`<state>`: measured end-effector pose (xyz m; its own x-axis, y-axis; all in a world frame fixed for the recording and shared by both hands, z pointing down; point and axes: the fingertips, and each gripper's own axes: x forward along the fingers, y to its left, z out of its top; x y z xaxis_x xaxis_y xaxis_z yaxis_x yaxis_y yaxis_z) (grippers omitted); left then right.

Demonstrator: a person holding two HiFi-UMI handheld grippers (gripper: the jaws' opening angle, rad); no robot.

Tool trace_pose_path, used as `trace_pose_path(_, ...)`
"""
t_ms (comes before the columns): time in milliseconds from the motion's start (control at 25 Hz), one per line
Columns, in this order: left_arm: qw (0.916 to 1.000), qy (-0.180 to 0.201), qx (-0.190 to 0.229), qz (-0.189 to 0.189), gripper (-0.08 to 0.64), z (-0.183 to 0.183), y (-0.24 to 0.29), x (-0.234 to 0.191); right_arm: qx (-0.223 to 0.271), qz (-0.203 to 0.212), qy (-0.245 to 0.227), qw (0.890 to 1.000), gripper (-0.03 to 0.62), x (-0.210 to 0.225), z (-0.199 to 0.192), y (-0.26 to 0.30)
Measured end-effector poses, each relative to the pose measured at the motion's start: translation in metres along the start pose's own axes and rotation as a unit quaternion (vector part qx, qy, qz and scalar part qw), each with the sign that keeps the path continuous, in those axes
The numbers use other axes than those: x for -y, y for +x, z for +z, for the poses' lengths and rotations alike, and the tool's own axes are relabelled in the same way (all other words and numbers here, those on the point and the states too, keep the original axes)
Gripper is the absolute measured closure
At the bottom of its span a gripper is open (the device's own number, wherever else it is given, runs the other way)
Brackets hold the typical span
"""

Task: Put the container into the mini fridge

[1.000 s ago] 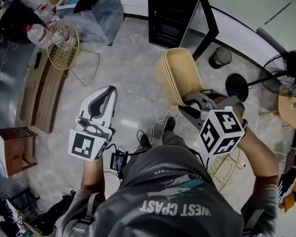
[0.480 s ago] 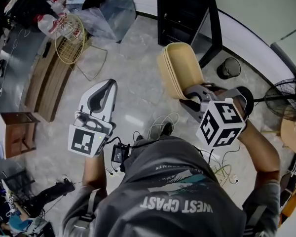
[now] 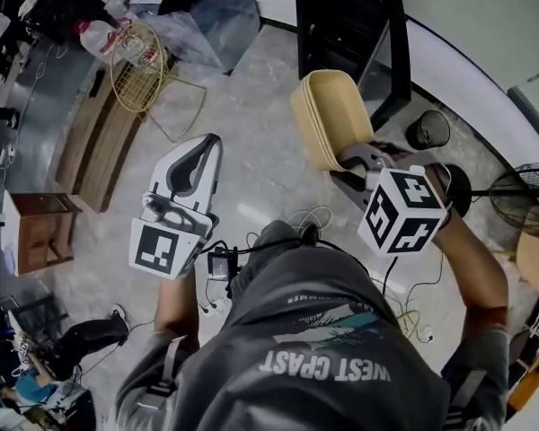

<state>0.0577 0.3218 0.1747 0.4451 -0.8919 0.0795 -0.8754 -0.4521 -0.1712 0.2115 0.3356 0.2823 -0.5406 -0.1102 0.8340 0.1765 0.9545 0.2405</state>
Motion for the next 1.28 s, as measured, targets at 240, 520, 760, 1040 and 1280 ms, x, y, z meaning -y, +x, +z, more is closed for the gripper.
trace_pose_path(240,1.0000,-0.005,0.002,-0.003,0.537,-0.014,0.018,-0.021,0.003,-0.002,0.014,1.000,0.548,0.022,-0.007,0.017)
trace_pose_path(520,0.9992,-0.005,-0.003,-0.040,0.537,-0.017,0.058,-0.068,-0.015,-0.017,0.039,0.999,0.548,0.068,-0.002,0.032)
trace_pose_path(760,0.9954,-0.009,0.036,-0.089,0.537,-0.015,0.097,-0.126,-0.043,-0.044,0.079,0.995,0.548,0.113,0.015,0.062)
trace_pose_path(1040,0.9918,-0.011,0.045,-0.119,0.537,-0.025,0.125,-0.184,-0.058,-0.063,0.116,0.990,0.548,0.163,0.030,0.092)
trace_pose_path(1280,0.9892,-0.014,0.052,-0.136,0.537,-0.032,0.140,-0.222,-0.069,-0.069,0.137,0.986,0.548,0.196,0.043,0.114)
